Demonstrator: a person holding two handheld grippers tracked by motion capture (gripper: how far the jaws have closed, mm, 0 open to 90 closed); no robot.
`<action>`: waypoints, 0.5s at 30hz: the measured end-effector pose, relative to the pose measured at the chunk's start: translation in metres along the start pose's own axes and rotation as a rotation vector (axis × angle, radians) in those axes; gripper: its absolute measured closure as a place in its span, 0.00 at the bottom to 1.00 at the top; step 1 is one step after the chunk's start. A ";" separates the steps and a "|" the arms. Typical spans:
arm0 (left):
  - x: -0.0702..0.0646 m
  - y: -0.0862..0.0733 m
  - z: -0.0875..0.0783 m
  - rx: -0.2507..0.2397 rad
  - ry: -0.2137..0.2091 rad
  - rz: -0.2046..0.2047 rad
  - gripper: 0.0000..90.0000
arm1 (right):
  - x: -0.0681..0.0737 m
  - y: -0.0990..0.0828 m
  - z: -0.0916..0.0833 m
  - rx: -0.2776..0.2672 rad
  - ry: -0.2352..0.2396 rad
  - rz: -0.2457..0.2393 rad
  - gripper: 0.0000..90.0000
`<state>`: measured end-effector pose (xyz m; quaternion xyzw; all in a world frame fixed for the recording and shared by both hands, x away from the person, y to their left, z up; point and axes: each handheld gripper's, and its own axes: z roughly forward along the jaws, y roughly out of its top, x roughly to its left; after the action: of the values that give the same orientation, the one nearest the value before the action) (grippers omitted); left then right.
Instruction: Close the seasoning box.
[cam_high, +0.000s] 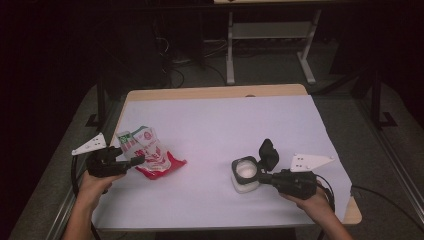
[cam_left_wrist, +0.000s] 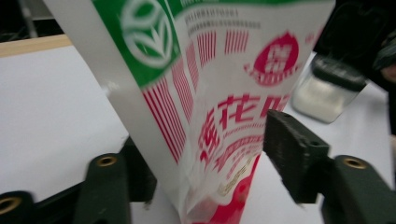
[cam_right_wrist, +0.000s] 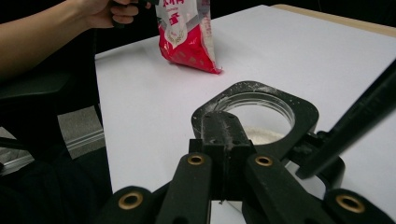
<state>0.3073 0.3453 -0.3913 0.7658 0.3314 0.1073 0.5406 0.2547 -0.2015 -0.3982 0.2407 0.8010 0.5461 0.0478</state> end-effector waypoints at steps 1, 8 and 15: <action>0.000 -0.001 0.000 0.005 0.001 0.002 0.39 | 0.000 0.000 0.000 0.000 0.000 0.000 1.00; -0.001 -0.009 0.001 0.046 0.048 0.011 0.29 | 0.000 -0.002 -0.003 -0.003 -0.007 0.007 1.00; 0.000 -0.019 -0.001 0.093 0.094 0.009 0.22 | 0.000 -0.003 -0.005 -0.002 -0.012 0.005 1.00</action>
<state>0.2998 0.3495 -0.4079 0.7857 0.3575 0.1301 0.4878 0.2524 -0.2062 -0.3986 0.2459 0.7996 0.5455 0.0514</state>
